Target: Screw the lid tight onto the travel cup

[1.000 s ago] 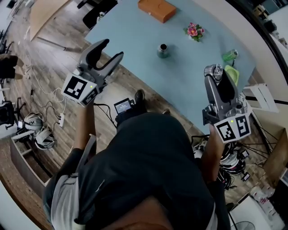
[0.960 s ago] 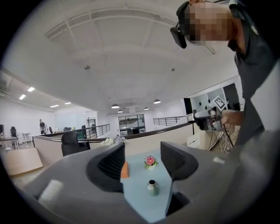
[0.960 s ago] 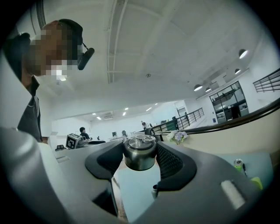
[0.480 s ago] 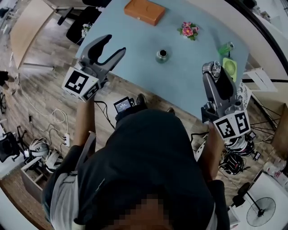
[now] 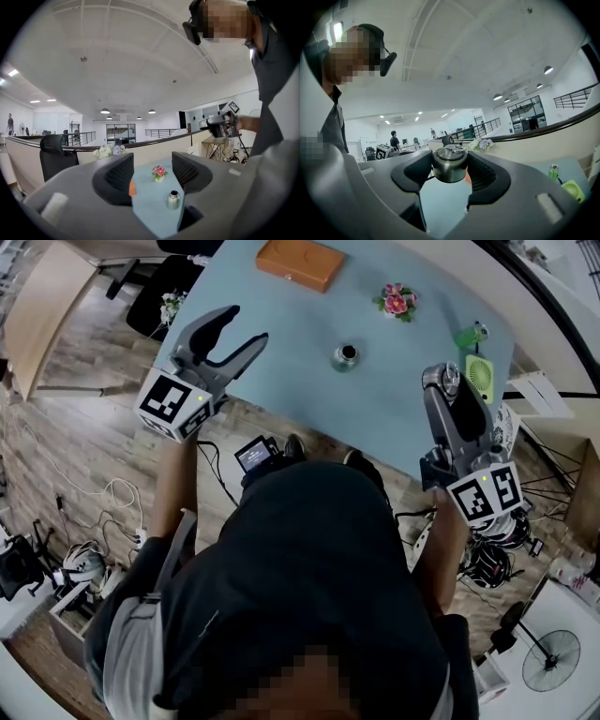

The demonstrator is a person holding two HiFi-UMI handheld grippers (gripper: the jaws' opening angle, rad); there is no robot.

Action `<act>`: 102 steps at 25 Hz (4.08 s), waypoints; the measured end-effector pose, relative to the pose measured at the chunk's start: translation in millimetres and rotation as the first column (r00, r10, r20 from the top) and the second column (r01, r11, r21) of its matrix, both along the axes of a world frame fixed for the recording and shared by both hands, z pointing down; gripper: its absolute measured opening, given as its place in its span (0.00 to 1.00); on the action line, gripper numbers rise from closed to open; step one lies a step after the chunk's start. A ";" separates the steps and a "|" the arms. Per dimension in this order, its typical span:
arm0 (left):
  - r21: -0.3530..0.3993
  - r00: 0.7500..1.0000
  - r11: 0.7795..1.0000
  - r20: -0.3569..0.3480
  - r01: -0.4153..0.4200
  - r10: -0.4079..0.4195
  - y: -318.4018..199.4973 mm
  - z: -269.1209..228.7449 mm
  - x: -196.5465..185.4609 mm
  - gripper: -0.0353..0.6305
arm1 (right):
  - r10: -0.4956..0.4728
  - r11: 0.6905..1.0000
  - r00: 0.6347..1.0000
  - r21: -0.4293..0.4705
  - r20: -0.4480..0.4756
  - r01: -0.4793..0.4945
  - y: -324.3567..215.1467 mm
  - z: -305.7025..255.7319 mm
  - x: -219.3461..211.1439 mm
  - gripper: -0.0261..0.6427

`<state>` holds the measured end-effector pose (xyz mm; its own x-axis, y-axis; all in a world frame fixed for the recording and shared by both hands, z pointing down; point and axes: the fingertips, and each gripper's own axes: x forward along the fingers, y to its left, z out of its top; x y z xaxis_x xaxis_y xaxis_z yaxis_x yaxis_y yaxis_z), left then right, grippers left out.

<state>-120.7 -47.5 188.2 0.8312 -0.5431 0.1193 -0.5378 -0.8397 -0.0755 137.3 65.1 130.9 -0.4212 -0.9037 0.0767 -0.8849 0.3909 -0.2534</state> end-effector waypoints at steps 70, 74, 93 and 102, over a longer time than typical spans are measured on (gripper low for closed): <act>-0.278 0.901 0.899 0.181 -0.337 0.394 -7.2 289.1 190.0 0.69 | -0.480 0.844 0.871 -0.324 -0.104 0.427 -144.3 267.5 -61.0 0.40; -0.292 0.885 0.886 0.192 -0.360 0.423 -6.6 303.7 194.3 0.70 | -0.499 0.832 0.858 -0.345 -0.119 0.436 -144.8 283.6 -66.0 0.39; -0.302 0.862 0.882 0.251 -0.362 0.440 -0.7 352.3 218.4 0.71 | -0.542 0.811 0.817 -0.379 -0.198 0.446 -138.1 322.7 -71.8 0.40; -0.260 0.877 0.903 0.258 -0.342 0.406 -2.6 359.7 224.3 0.71 | -0.547 0.821 0.790 -0.358 -0.276 0.444 -130.8 326.0 -73.9 0.40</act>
<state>103.6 -50.1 547.9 0.8739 -0.1364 0.4666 -0.1589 -0.9873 0.0089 63.4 -65.8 456.9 -0.7019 -0.4995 0.5077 -0.6325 0.7650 -0.1217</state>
